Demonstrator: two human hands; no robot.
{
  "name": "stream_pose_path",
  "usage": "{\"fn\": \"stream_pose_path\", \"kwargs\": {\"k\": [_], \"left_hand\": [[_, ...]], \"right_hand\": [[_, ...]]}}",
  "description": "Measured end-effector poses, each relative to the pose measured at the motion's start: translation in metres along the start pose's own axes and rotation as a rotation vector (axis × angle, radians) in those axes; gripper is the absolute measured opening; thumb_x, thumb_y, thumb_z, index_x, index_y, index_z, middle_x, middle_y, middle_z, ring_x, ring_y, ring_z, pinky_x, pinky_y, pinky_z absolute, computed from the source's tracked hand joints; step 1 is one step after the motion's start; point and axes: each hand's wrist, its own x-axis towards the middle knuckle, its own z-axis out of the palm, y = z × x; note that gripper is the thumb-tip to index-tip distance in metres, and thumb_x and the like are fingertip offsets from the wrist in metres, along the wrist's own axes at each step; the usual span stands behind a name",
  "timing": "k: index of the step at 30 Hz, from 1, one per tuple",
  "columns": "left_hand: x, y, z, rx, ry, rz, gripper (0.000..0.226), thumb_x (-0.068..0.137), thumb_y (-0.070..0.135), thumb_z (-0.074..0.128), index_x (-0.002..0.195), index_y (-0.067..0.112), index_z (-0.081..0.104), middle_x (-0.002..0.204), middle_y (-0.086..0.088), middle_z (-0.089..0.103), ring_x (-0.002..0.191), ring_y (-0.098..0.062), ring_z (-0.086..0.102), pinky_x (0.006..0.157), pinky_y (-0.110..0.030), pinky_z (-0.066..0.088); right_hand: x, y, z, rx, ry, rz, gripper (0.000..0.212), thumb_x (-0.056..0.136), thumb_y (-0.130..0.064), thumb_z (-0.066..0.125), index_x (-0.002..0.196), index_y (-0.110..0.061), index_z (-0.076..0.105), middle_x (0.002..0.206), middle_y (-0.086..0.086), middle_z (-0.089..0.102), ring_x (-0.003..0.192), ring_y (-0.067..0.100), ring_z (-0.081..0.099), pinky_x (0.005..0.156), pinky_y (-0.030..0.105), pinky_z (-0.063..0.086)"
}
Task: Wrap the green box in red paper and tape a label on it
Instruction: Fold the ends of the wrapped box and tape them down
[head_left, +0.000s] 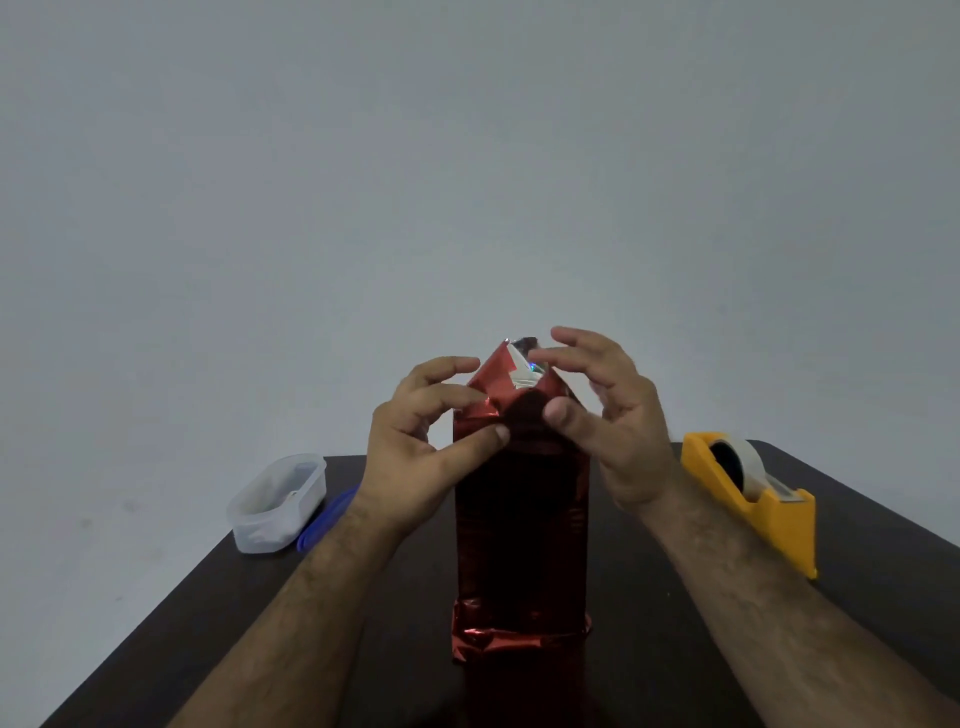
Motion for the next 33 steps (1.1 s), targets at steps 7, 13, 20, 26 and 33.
{"fn": "stream_pose_path", "kwargs": {"k": [7,13,20,26,33], "left_hand": [[0.000,0.005,0.002,-0.123,-0.053,-0.054,0.025,0.081,0.013,0.082,0.105,0.006,0.083,0.130,-0.015,0.068,0.127,-0.037,0.064,0.106,-0.068,0.048],[0.000,0.006,0.001,-0.179,-0.085,-0.168,0.024,0.082,0.016,0.079,0.105,0.013,0.085,0.133,-0.012,0.067,0.133,-0.032,0.060,0.110,-0.067,0.047],[0.000,0.013,0.000,-0.239,-0.211,-0.181,0.033,0.076,-0.004,0.070,0.096,0.017,0.086,0.139,-0.009,0.063,0.137,-0.030,0.056,0.106,-0.058,0.052],[0.002,0.016,-0.001,-0.293,-0.233,-0.203,0.035,0.065,-0.001,0.061,0.088,0.008,0.086,0.143,-0.008,0.060,0.139,-0.026,0.052,0.099,-0.040,0.053],[0.004,0.013,-0.003,-0.349,-0.245,-0.208,0.044,0.065,0.016,0.058,0.098,0.007,0.085,0.144,-0.012,0.061,0.144,-0.035,0.049,0.115,-0.066,0.043]], "right_hand": [[0.008,-0.027,0.004,-0.190,-0.184,-0.118,0.053,0.074,-0.025,0.094,0.124,-0.028,0.076,0.153,-0.010,0.052,0.153,0.007,0.032,0.121,0.021,0.033],[0.004,-0.029,-0.005,0.067,0.186,0.216,0.033,0.104,-0.041,0.053,0.124,-0.027,0.074,0.135,-0.017,0.067,0.133,-0.004,0.053,0.115,0.025,0.042],[0.006,-0.017,0.002,0.166,0.050,0.447,0.015,0.097,-0.019,0.072,0.097,-0.024,0.086,0.134,-0.010,0.068,0.126,0.003,0.061,0.099,0.023,0.050],[0.019,-0.014,0.008,0.072,-0.136,0.439,0.026,0.089,-0.022,0.082,0.114,-0.029,0.082,0.140,-0.015,0.065,0.125,0.003,0.064,0.110,0.036,0.052],[0.024,-0.013,0.001,0.123,-0.286,0.453,0.035,0.091,-0.021,0.081,0.124,-0.028,0.072,0.125,-0.007,0.075,0.119,0.011,0.069,0.102,0.032,0.055]]}}
